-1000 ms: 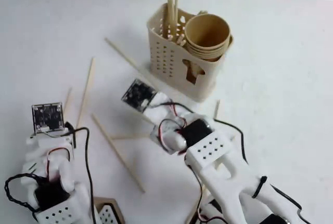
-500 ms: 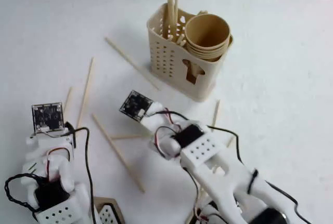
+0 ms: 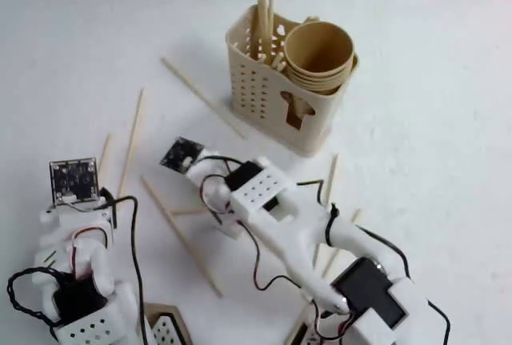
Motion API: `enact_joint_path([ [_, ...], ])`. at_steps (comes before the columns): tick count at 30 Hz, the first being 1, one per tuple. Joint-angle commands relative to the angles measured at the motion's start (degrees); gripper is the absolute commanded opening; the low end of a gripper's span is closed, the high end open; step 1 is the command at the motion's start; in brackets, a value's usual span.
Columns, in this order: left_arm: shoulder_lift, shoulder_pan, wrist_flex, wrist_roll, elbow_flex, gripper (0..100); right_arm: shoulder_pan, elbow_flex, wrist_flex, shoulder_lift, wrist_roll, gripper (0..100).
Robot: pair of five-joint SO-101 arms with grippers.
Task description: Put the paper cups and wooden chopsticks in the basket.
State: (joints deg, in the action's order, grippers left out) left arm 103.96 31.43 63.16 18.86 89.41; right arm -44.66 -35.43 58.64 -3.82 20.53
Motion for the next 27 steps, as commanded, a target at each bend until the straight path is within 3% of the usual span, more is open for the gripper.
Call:
enact_joint_path([
  [1, 0.57, 0.13, -0.26, 0.44, -0.26, 19, -1.89, 2.64, -0.04, 0.22, -0.70, 24.7],
  [8, 0.57, 0.13, -0.26, 0.44, -0.26, 19, 1.27, 2.37, -4.00, 1.10, -0.18, 24.5],
  [14, 0.57, 0.13, -0.26, 0.44, -0.26, 19, 1.27, 3.87, -4.00, 10.24, -0.18, 23.8],
  [16, 0.57, 0.13, -0.26, 0.44, -0.26, 19, 1.54, 4.84, -3.91, 12.79, -0.18, 18.1],
  [19, 0.57, 0.13, -0.26, 0.44, -0.26, 19, 1.54, 6.59, -4.09, 14.55, -0.18, 0.9],
  [27, 0.57, 0.13, -0.26, 0.44, -0.26, 19, 1.54, 6.86, -3.65, 8.57, -0.35, 1.7],
])
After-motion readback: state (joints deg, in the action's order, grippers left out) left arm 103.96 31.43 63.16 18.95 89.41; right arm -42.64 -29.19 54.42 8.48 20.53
